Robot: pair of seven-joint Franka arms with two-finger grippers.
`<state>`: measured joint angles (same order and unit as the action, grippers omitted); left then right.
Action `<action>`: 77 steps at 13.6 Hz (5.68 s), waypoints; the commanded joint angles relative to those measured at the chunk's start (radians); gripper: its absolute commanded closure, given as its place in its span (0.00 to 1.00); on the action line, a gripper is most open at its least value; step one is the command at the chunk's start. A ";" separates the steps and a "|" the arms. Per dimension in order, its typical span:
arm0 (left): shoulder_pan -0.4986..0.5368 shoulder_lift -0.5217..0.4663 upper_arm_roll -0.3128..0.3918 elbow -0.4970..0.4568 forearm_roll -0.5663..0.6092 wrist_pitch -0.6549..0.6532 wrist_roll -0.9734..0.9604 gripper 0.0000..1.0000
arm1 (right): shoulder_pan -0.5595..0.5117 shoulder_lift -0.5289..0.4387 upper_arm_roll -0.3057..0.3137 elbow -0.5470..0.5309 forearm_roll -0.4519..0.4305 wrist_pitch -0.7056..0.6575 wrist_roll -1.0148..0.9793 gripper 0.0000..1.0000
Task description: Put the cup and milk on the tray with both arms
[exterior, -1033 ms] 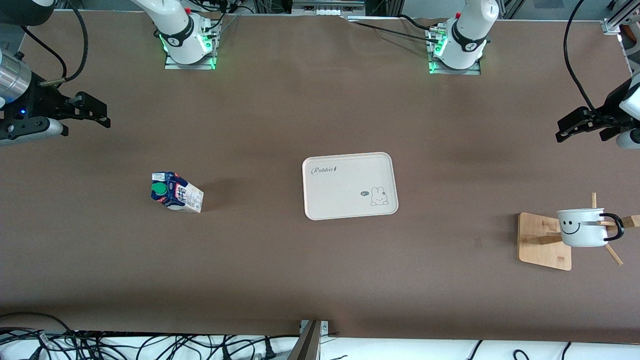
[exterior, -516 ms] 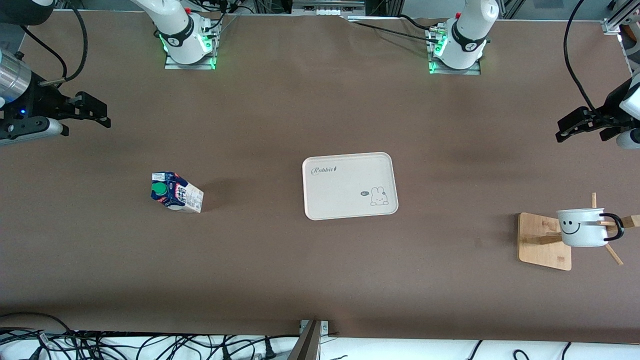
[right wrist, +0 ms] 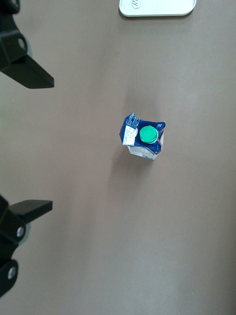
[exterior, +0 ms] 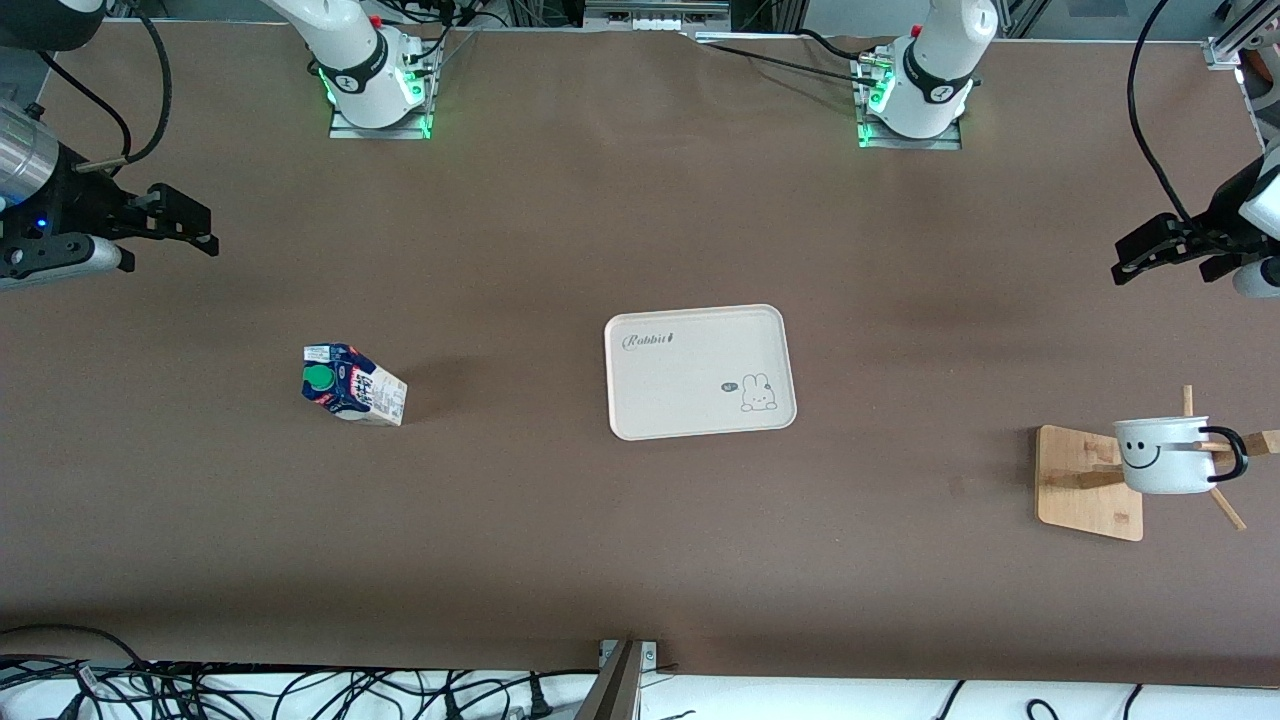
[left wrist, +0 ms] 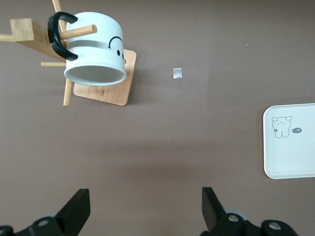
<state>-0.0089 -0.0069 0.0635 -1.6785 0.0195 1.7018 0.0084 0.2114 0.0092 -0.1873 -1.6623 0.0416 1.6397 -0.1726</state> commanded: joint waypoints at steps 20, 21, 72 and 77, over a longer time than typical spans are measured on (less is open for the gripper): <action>-0.005 0.010 0.007 0.031 0.004 -0.025 0.013 0.00 | 0.102 0.412 0.008 0.022 0.023 0.336 0.150 0.00; -0.005 0.010 0.007 0.031 0.004 -0.025 0.013 0.00 | 0.102 0.425 0.008 0.022 0.033 0.344 0.150 0.00; -0.005 0.010 0.007 0.031 0.004 -0.034 0.012 0.00 | 0.479 0.698 0.166 0.483 0.219 0.219 0.775 0.46; -0.006 0.066 0.006 0.095 0.002 -0.048 -0.007 0.00 | 0.497 0.727 0.164 0.483 0.201 0.236 0.779 0.46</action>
<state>-0.0086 0.0000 0.0638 -1.6700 0.0195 1.6881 0.0064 0.7060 0.7234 -0.0192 -1.2159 0.2592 1.8861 0.5914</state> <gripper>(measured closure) 0.000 0.458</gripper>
